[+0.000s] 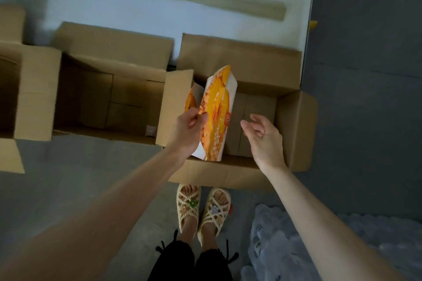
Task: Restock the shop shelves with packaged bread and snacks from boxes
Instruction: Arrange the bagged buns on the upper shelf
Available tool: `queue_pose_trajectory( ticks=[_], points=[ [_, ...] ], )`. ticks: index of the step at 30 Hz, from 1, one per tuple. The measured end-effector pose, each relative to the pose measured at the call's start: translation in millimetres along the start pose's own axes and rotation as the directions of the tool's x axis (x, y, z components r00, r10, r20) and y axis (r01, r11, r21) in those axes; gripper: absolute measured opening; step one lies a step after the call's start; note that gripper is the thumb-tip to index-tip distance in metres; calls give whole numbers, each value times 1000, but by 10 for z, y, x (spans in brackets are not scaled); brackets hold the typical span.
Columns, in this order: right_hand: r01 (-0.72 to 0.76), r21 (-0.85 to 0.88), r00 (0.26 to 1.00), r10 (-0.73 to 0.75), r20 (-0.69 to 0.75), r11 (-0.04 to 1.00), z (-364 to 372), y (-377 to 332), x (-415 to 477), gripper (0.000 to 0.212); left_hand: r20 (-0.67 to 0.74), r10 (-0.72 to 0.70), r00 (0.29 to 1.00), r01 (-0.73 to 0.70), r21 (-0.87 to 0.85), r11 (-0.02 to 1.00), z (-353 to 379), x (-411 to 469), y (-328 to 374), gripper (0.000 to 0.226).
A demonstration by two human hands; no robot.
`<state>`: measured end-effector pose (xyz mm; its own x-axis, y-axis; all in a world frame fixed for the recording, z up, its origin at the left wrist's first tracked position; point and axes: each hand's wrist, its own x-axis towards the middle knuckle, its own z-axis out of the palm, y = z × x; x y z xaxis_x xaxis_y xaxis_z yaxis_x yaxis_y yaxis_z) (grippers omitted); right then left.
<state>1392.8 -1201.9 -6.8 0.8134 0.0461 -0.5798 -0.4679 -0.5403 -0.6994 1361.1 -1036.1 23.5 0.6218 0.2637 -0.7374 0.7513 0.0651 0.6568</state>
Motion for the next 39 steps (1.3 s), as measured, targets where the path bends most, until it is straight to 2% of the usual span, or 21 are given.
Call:
queue_pose_trajectory(
  ticks=[4, 7, 13, 16, 20, 24, 25, 30, 31, 34, 36, 39],
  points=[
    [110, -29, 994, -111, -22, 994, -227, -609, -248, 46, -4, 169, 986, -169, -32, 985, -192, -462, 462, 17],
    [221, -60, 973, -224, -53, 973, -433, -1158, -460, 41, -29, 250, 968, -251, -23, 968, -403, -836, 800, 30],
    [420, -69, 907, -421, -3, 905, -798, -2197, -965, 62, 13, 417, 909, -417, -27, 909, -798, -1764, 1553, 36],
    [510, -26, 860, -509, 47, 860, -965, -2708, -1251, 62, -21, 508, 861, -507, 18, 862, -980, -2195, 1913, 30],
    [597, -57, 800, -599, -42, 801, -1222, -3288, -1561, 46, -116, 642, 757, -621, 176, 764, -1228, -2579, 2478, 29],
    [684, -24, 725, -683, -86, 729, -1536, -3925, -1986, 12, -130, 747, 651, -710, 244, 661, -1537, -3120, 3003, 28],
    [698, -7, 713, -696, -83, 716, -1611, -4054, -2098, 10, -139, 765, 629, -724, 254, 641, -1605, -3240, 3084, 28],
    [729, 71, 683, -729, -31, 680, -1950, -4564, -2587, 18, -184, 850, 493, -792, 309, 526, -1898, -3778, 3496, 26],
    [744, 84, 666, -746, -15, 663, -2027, -4689, -2697, 15, -197, 872, 448, -798, 351, 490, -1977, -3914, 3628, 26],
    [788, 127, 606, -795, 10, 602, -2179, -4948, -2929, 19, -211, 905, 371, -798, 427, 426, -2143, -4211, 3926, 24],
    [802, 194, 579, -815, -28, 564, -2258, -5093, -3088, 12, -190, 926, 325, -818, 435, 376, -2227, -4447, 4084, 27],
    [801, 320, 559, -823, -99, 506, -2336, -5319, -3386, 27, -214, 947, 241, -848, 429, 312, -2313, -4795, 4284, 26]
  ],
)
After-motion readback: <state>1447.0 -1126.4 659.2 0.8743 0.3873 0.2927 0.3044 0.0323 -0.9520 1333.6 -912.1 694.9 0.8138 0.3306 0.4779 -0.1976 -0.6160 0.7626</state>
